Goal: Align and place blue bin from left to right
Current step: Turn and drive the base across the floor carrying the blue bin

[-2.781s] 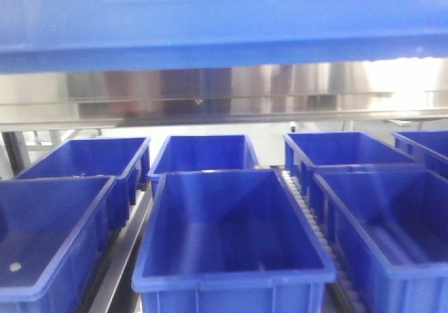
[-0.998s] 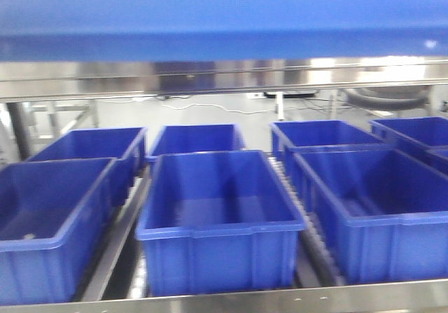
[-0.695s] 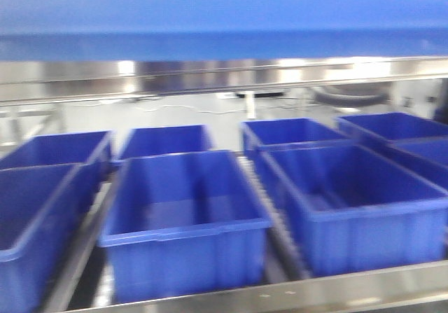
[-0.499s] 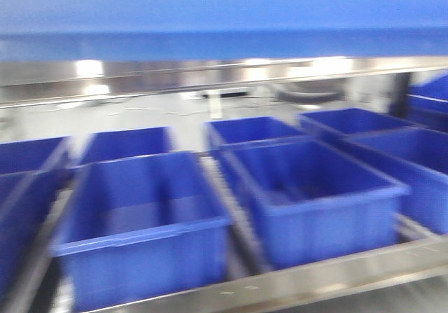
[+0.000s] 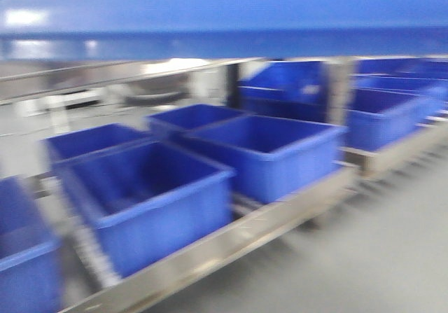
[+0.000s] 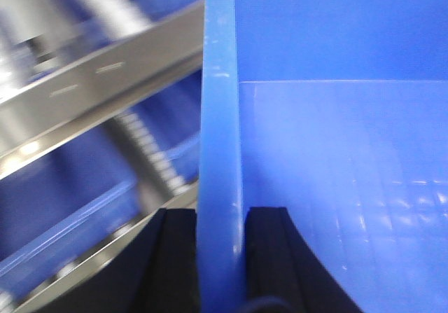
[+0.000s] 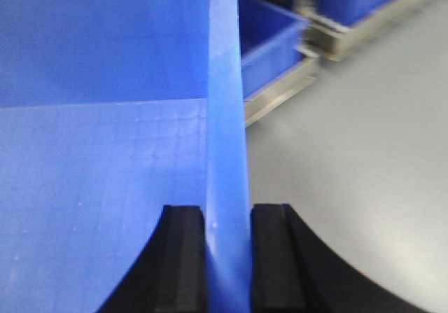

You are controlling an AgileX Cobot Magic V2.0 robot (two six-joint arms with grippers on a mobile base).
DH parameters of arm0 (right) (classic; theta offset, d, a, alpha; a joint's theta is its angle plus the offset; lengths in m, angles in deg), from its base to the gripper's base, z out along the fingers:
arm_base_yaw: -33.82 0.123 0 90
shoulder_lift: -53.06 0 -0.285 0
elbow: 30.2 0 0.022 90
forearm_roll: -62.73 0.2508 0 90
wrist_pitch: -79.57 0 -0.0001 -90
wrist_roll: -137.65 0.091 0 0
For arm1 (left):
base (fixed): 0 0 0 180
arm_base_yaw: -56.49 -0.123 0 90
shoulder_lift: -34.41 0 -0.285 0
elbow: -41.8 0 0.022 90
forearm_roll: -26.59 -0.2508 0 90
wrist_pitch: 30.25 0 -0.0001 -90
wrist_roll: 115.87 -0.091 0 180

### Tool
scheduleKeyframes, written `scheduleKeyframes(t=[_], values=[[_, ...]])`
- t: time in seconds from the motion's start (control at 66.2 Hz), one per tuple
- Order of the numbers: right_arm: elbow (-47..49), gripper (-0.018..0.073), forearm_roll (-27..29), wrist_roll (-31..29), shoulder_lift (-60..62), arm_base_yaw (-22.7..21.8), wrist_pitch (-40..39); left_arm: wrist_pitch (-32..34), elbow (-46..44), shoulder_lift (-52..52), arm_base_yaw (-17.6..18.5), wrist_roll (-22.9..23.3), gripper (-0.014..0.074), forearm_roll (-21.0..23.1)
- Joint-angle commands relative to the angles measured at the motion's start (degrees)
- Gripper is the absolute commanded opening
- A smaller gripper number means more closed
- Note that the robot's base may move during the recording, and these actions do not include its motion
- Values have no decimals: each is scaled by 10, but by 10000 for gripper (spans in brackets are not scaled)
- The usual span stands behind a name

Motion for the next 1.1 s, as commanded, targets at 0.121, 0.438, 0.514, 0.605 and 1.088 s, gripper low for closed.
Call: scheduleKeyframes(t=[0.121,0.438,0.514,0.605,1.088], values=[[6,-69,-13,0,4,5,-54,54,-4,-4,10,4,-111,-10],[6,-69,-13,0,4,5,-54,54,-4,-4,10,4,-111,-10],[6,-69,-13,0,4,5,-54,54,-4,-4,10,4,-111,-10],[6,-69,-13,0,4,5,-54,54,-4,-4,10,4,-111,-10],[6,-69,-13,0,4,5,-54,54,-4,-4,10,4,-111,-11]])
